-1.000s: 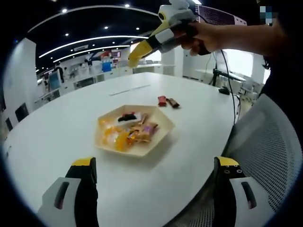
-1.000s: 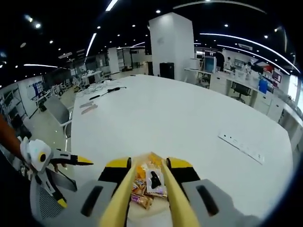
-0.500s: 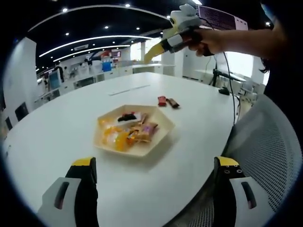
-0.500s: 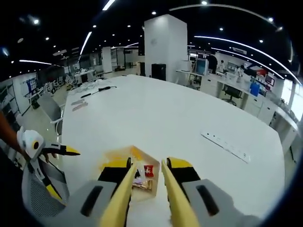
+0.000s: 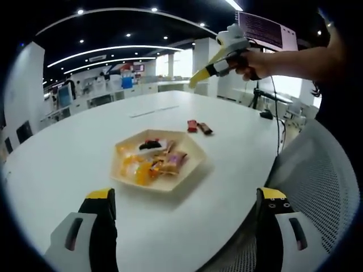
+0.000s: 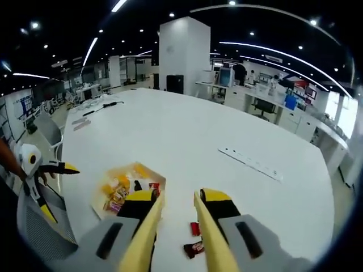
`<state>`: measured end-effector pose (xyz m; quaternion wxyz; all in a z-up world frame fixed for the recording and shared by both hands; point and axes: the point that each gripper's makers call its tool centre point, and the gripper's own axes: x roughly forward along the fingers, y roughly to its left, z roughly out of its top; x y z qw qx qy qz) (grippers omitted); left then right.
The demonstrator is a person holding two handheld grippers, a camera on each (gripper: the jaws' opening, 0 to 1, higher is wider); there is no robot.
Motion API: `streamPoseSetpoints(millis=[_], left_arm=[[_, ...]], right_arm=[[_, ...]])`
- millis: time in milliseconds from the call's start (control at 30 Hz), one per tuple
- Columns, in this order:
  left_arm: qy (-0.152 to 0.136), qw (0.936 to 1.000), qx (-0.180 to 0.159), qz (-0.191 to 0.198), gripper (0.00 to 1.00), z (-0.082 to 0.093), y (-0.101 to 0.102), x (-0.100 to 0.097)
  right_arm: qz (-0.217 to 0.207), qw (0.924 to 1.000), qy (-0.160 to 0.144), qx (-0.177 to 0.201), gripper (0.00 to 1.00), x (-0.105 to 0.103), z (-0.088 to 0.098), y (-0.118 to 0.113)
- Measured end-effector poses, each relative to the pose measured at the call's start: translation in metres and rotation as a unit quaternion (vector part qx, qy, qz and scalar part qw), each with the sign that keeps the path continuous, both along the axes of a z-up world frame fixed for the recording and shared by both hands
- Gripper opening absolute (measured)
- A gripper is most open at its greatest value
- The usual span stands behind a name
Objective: Place the target food into the container with the food tongs after gripping and lifting it, then release it inside without dropping or visibly crushing the food.
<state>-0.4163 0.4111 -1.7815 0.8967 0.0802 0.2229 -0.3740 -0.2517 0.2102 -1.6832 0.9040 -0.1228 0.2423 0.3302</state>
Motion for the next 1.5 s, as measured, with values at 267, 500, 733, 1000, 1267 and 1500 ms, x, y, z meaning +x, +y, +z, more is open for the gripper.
streamPoseSetpoints(millis=[267,500,733,1000,1267,1500], left_arm=[[0.001,1.0000,0.000,0.000,1.00,0.000,0.000,0.000],[0.004,1.0000,0.003,0.000,1.00,-0.002,0.000,0.000],[0.004,1.0000,0.002,0.001,0.99,-0.002,0.001,0.000],[0.004,1.0000,0.002,0.001,0.99,-0.002,0.001,0.000],[0.008,0.9999,0.003,-0.008,0.99,-0.004,-0.002,-0.002],[0.015,0.9998,0.004,-0.010,0.99,-0.006,-0.003,-0.004]], right_arm=[[-0.046,0.9990,0.001,-0.001,0.29,0.003,-0.009,-0.030],[-0.073,0.9972,0.013,0.000,0.29,0.003,-0.022,-0.048],[-0.091,0.9958,0.011,-0.003,0.29,0.004,-0.034,-0.059],[-0.109,0.9940,0.015,-0.001,0.29,0.004,-0.044,-0.063],[-0.131,0.9910,0.030,0.000,0.29,0.005,-0.066,-0.069],[-0.154,0.9868,0.051,0.001,0.29,0.008,-0.090,-0.067]])
